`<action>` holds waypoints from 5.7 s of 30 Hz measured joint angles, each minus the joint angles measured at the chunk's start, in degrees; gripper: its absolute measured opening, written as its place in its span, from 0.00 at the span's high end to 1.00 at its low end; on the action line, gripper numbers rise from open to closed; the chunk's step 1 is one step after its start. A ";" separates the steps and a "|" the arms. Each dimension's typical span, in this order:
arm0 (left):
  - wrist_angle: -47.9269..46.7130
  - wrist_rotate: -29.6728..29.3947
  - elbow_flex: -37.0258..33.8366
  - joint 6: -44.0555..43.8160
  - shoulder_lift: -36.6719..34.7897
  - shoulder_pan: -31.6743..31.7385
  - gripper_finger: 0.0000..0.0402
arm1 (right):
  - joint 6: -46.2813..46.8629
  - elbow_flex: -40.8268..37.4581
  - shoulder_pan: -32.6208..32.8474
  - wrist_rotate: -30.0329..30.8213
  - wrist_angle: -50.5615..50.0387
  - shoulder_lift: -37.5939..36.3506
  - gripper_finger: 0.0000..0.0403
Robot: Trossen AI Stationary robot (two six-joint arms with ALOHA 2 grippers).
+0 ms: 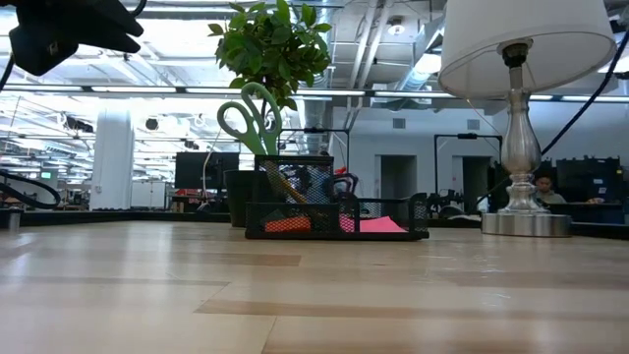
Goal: Pick and place office supplies into organizer
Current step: Put the purple pen into the black desk organizer
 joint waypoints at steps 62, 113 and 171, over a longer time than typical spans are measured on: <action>17.78 14.00 -0.02 15.86 12.87 3.82 0.80 | -4.48 7.06 -14.58 -47.88 33.07 -16.26 0.76; 17.05 15.42 0.07 15.79 13.05 3.96 0.80 | 8.91 7.02 -21.70 -62.22 34.55 -9.15 0.77; 16.76 15.51 0.00 15.79 13.03 3.98 0.80 | 6.44 6.97 -22.22 -58.68 31.58 -5.94 0.95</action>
